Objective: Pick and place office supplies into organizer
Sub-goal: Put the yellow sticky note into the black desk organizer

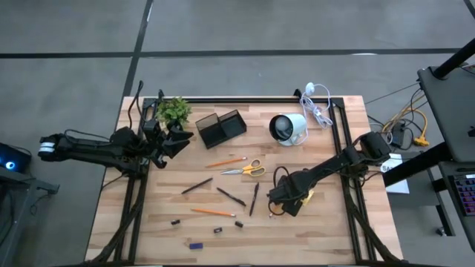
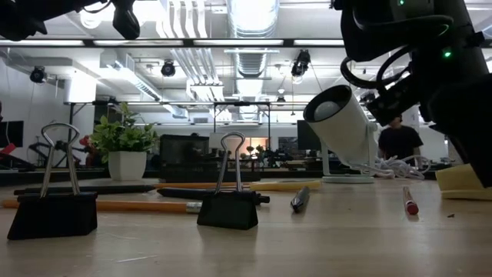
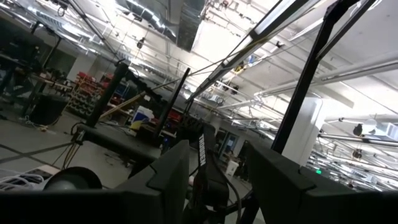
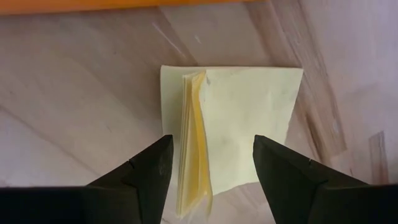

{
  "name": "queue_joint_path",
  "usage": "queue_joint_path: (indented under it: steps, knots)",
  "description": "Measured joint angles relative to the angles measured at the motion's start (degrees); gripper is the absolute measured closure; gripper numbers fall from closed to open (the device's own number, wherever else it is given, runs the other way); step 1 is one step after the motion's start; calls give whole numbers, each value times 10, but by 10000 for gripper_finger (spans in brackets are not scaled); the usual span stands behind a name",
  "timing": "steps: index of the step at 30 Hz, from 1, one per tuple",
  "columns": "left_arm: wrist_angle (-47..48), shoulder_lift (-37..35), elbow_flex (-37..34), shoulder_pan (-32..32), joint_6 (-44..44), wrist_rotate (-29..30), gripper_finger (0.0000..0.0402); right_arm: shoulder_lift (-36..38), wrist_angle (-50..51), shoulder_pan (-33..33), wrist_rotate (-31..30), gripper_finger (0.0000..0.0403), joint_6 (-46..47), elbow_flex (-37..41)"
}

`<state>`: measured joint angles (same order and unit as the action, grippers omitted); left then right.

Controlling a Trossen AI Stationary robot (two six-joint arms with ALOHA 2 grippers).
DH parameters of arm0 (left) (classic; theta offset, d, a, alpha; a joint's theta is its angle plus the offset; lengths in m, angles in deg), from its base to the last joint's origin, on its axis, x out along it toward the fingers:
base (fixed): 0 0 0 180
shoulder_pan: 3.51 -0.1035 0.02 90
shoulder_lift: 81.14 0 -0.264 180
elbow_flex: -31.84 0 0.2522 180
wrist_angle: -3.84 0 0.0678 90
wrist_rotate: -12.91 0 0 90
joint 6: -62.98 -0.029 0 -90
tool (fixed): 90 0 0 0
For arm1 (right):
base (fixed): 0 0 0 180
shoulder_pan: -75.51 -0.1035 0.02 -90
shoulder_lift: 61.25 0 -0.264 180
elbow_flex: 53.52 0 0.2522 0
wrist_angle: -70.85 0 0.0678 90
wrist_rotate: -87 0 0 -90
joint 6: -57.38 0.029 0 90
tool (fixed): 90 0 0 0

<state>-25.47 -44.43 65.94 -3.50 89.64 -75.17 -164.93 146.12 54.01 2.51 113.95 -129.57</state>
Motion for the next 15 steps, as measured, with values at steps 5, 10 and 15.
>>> queue_joint_path:
  steps: [5,10,15]
  knots:
    - [0,0,0,0,0,0,256,-1,-2,0,-1,193,0,2]
    - [0,0,0,0,0,-1,256,-1,-2,0,-2,197,0,8]
    - [0,-1,0,0,0,-2,256,-1,-3,0,-2,226,0,10]
